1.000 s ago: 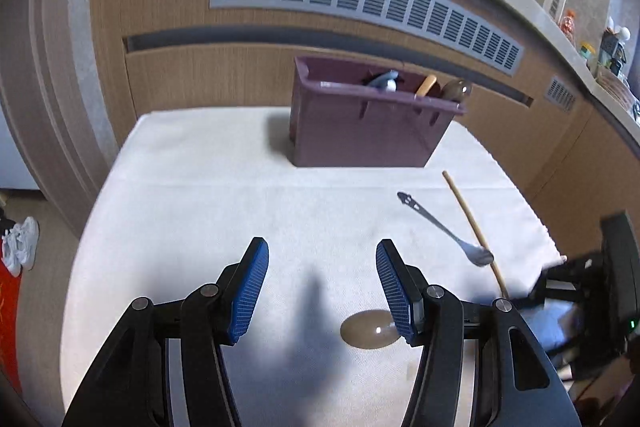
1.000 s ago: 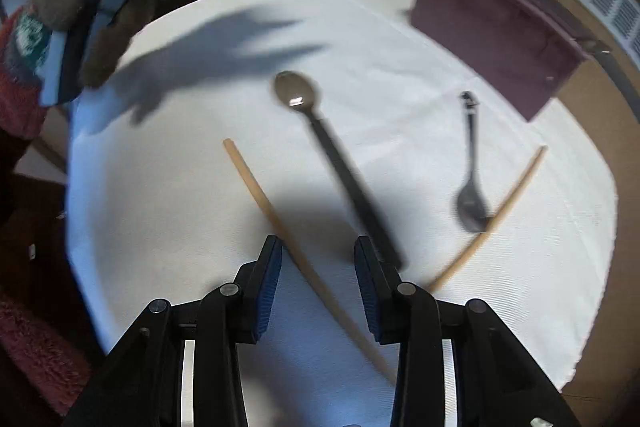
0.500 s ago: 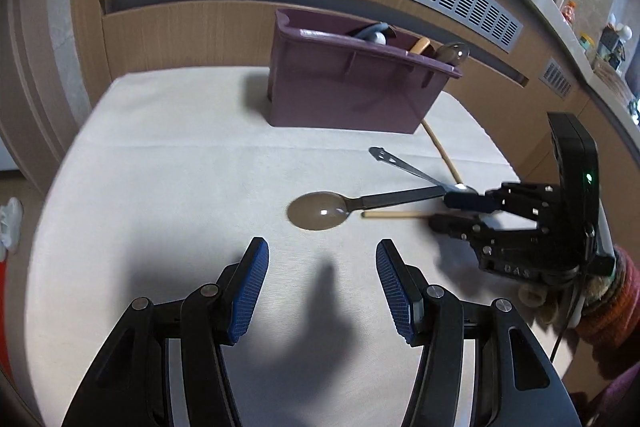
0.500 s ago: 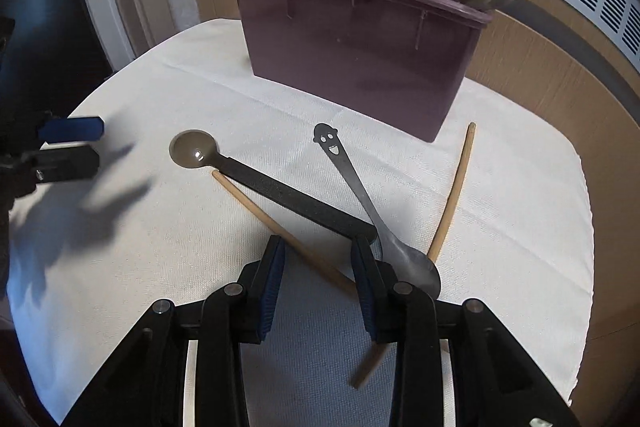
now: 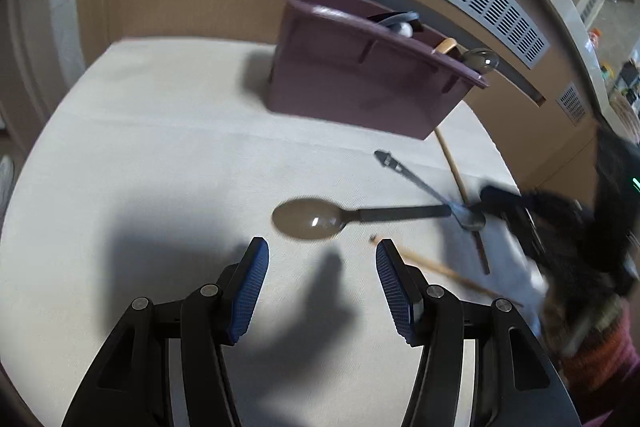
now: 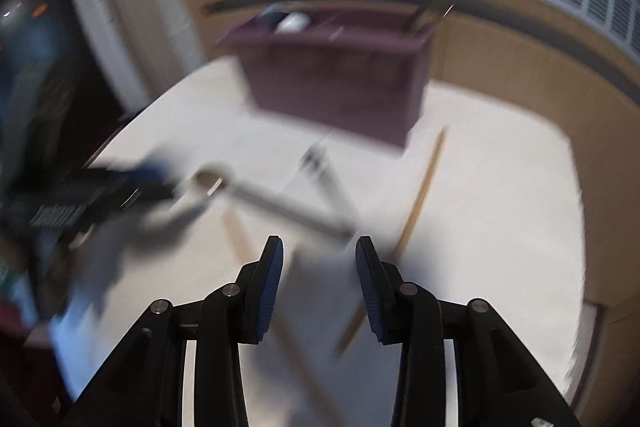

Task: Organize utensils

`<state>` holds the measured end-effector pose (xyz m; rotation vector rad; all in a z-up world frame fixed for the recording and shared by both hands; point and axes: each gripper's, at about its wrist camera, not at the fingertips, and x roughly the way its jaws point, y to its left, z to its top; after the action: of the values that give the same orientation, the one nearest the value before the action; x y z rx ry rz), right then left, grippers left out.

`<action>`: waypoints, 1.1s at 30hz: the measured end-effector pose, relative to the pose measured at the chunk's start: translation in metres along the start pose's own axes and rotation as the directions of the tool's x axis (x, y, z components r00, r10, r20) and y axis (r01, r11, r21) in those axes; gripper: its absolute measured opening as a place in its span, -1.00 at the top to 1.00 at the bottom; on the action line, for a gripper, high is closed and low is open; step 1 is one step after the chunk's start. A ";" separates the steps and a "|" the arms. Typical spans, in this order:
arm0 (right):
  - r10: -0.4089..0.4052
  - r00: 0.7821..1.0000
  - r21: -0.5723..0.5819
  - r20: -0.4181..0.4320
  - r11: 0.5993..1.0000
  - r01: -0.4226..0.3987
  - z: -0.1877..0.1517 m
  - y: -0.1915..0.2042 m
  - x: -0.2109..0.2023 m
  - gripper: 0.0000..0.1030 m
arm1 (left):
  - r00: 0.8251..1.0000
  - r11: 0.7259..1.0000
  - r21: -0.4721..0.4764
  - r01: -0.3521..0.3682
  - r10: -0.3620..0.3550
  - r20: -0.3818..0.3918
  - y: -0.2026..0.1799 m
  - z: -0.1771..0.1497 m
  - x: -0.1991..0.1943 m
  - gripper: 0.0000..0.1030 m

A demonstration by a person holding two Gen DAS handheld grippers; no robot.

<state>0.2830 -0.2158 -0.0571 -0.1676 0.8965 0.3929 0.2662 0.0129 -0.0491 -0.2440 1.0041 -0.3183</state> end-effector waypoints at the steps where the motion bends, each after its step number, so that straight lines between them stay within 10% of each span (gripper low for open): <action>1: -0.034 0.999 -0.009 -0.008 0.999 0.034 0.007 -0.001 0.011 0.83 | 1.000 1.000 -0.020 0.010 -0.010 -0.013 0.005 -0.002 0.000 -0.10; 15: 0.271 0.948 -0.001 -0.167 0.962 -0.275 -0.037 0.059 0.003 0.73 | 0.997 0.993 -0.096 0.062 -0.067 -0.044 0.005 0.016 0.029 -0.10; 22: 0.056 0.997 -0.053 -0.059 0.997 -0.059 -0.049 0.039 -0.034 0.51 | 0.998 0.999 0.051 0.014 -0.011 -0.066 -0.033 0.023 0.046 -0.10; 33: -0.101 0.990 0.100 -0.099 0.989 0.111 -0.068 -0.018 -0.021 0.48 | 0.972 0.909 0.378 -0.174 0.220 -0.081 -0.047 0.003 0.044 -0.11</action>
<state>0.2289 -0.2587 -0.0825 -0.1369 0.9941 0.2398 0.2839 -0.0471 -0.0654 0.2216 1.0594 -0.3330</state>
